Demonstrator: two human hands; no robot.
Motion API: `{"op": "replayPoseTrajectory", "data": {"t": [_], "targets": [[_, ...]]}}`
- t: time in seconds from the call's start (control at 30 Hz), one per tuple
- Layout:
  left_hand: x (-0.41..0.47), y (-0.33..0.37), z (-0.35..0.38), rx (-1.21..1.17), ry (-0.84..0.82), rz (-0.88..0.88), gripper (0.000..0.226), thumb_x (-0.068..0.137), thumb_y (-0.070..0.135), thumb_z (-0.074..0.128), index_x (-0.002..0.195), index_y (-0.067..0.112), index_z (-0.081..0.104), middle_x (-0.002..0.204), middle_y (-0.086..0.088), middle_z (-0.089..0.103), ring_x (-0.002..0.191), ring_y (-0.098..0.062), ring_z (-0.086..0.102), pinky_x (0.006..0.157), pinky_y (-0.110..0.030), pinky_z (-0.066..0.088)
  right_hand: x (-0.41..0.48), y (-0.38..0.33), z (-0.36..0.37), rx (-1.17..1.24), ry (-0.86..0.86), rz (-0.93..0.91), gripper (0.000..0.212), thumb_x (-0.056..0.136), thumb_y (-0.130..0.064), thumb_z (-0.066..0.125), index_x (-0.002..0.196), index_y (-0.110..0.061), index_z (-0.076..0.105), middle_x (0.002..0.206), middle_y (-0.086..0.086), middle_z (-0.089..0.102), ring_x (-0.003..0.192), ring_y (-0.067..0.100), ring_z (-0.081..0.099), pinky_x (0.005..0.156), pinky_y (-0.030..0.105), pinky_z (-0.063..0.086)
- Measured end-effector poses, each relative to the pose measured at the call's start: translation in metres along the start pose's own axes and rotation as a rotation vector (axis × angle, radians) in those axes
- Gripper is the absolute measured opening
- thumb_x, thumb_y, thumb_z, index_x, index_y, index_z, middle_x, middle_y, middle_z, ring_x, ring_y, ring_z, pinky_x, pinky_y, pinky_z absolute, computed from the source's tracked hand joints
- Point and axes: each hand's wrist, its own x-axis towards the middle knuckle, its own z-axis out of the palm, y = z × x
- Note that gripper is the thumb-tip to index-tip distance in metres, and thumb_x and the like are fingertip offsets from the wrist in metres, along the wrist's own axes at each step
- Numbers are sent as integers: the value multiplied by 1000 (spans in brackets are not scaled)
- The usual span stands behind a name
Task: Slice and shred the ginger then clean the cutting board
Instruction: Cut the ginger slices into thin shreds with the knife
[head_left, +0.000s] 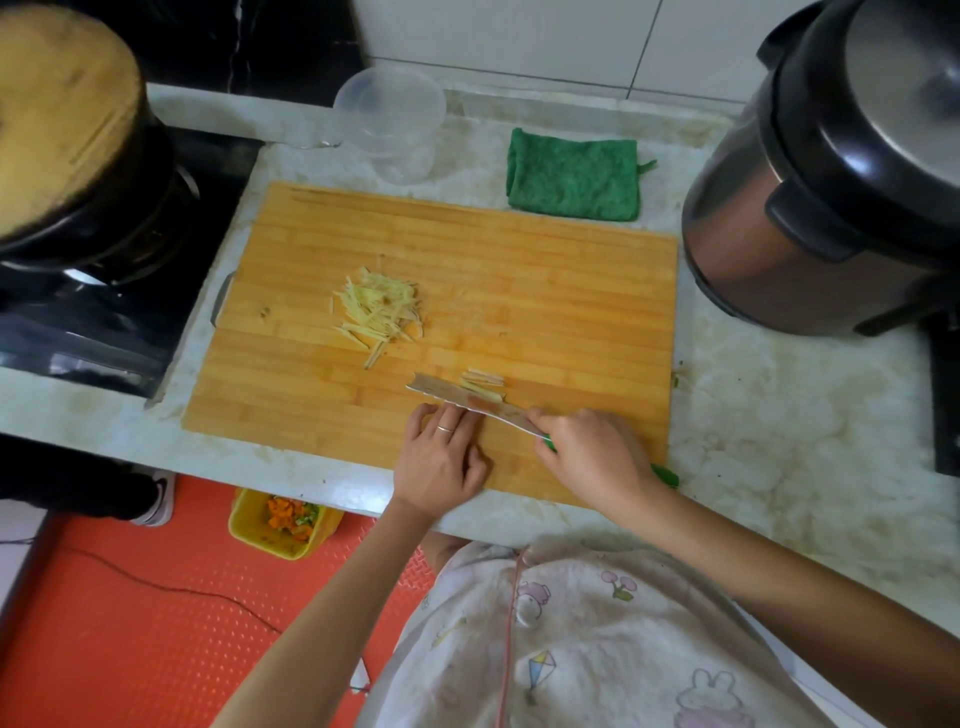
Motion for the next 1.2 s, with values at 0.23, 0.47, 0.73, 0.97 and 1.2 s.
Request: {"op": "replayPoseTrajectory", "data": {"t": [0.23, 0.47, 0.73, 0.97, 1.2], "targets": [[-1, -1, 1, 1, 39, 27, 39, 78, 24, 44, 111, 6, 53, 91, -13, 61, 86, -26, 49, 87, -42, 37, -4, 0, 8, -10, 23, 12, 40, 98, -31, 43, 138, -28, 44, 75, 3, 59, 59, 22, 45, 53, 29, 33], [3, -1, -2, -89, -12, -78, 46, 83, 21, 48, 124, 5, 57, 124, -15, 55, 118, -29, 47, 99, -40, 33, -6, 7, 4, 100, 114, 74, 37, 95, -25, 48, 131, -27, 55, 51, -4, 42, 38, 12, 35, 35, 24, 22], [37, -11, -3, -94, 7, -56, 16, 83, 10, 64, 97, 15, 71, 102, -2, 67, 101, -23, 58, 82, -34, 36, -2, 17, 2, 180, 194, 189, 29, 93, -21, 50, 117, -25, 65, 51, -1, 45, 41, 17, 38, 36, 24, 15], [24, -21, -11, 0, 124, 69, 12, 87, 8, 61, 94, 11, 71, 100, -4, 69, 93, -22, 61, 77, -35, 38, -4, 14, 8, 218, 121, 209, 28, 96, -27, 45, 116, -27, 64, 52, 2, 48, 55, 27, 49, 40, 31, 23], [7, -26, -16, -12, 82, -17, 26, 85, 11, 60, 109, 13, 69, 117, -4, 65, 106, -23, 61, 85, -39, 39, 0, 15, 14, 265, 66, 127, 31, 95, -31, 45, 120, -33, 63, 73, 8, 67, 69, 30, 61, 50, 34, 37]]}}
